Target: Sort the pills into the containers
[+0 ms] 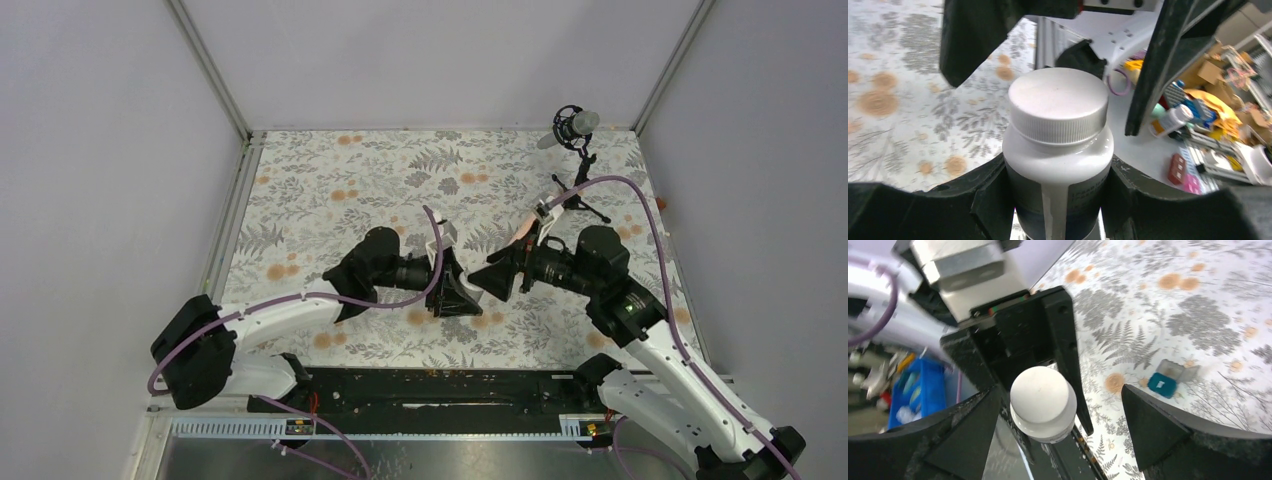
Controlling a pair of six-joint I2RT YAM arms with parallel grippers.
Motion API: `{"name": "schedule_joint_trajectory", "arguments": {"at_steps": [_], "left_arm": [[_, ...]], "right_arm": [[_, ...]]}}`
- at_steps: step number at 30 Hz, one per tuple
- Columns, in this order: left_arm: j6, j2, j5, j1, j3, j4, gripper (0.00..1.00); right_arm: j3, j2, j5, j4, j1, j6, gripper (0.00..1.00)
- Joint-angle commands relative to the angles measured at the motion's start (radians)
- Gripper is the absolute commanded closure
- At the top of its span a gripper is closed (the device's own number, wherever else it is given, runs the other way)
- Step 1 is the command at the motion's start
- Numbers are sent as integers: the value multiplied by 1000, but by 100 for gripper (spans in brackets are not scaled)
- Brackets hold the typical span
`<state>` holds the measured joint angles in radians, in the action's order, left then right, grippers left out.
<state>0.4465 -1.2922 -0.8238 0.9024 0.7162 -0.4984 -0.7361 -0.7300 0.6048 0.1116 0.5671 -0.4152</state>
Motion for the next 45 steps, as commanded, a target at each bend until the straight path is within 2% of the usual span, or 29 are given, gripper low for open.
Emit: {"name": "schedule_joint_trajectory", "arguments": {"at_steps": [1, 4, 8, 17, 19, 21, 22, 25, 28, 34, 40, 41, 43, 44, 45], "left_arm": [[-76, 37, 256, -3, 63, 52, 100], [-78, 29, 337, -3, 73, 65, 100], [-75, 20, 371, -1, 81, 63, 100], [-55, -15, 367, -2, 100, 68, 100], [-53, -13, 360, -1, 101, 70, 100], [-53, -12, 346, -3, 101, 79, 100], [-56, -8, 337, -1, 101, 85, 100], [-66, 0, 278, -3, 99, 105, 100], [-80, 4, 176, -3, 99, 125, 100], [-117, 21, 14, -2, 100, 161, 100], [-154, 50, -27, -2, 94, 179, 100], [-157, 53, -24, -3, 94, 181, 100], [-160, 57, -3, -2, 95, 184, 100], [-161, 57, 16, -2, 97, 186, 100], [-162, 56, 39, -3, 97, 188, 100]], "right_arm": [[-49, -18, -284, 3, 7, -193, 2], [-50, -48, -385, -6, 33, -294, 7], [-68, -91, -423, 0, 65, -305, 22], [-80, -133, -401, -10, 87, -282, 28], [-85, -136, -389, -3, 88, -255, 39], [-106, -132, -368, 15, 87, -204, 62], [-114, -128, -351, 29, 88, -169, 69], [-138, -114, -273, 76, 86, -42, 87], [-159, -119, -181, 139, 86, 54, 100], [-140, -107, 89, 137, 85, 129, 100], [-143, -82, 150, 148, 85, 119, 100], [-145, -79, 116, 149, 85, 101, 90], [-154, -77, 5, 159, 84, 57, 44], [-157, -78, -71, 152, 84, 22, 29], [-157, -80, -113, 139, 84, -5, 21]]}}
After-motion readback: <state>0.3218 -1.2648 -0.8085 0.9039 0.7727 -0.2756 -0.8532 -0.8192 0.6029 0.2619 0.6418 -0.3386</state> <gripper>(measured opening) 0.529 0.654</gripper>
